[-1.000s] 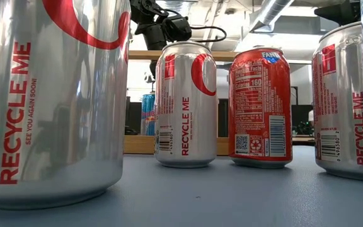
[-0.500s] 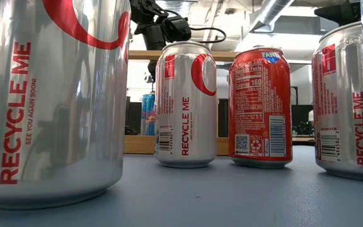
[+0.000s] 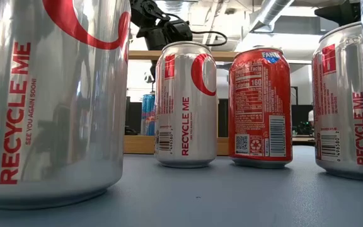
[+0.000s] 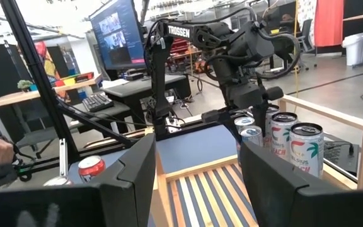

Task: Place canned beverage on shelf
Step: Put the left blue soda can on the shelf aligned with the other blue soda can

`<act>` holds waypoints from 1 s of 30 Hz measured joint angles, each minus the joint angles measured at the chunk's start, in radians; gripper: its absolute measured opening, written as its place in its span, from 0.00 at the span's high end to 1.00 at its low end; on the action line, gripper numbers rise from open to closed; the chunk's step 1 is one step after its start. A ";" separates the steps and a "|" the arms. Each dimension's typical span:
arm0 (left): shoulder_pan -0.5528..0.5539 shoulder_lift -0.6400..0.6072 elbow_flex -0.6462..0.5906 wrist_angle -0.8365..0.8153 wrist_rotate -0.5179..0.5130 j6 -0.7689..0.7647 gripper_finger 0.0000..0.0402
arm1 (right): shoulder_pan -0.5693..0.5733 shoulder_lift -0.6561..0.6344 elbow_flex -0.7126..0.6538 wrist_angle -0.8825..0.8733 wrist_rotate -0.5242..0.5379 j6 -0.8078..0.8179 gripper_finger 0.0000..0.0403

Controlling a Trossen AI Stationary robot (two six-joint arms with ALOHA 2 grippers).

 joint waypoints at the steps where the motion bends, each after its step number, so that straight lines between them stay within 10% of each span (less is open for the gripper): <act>1: 0.000 0.001 0.000 0.000 -0.001 0.000 0.41 | 0.000 0.000 0.000 0.003 0.000 0.000 0.48; 30: -0.008 -0.016 0.008 -0.025 0.000 0.047 0.30 | 0.000 0.000 0.000 0.001 0.000 0.002 0.48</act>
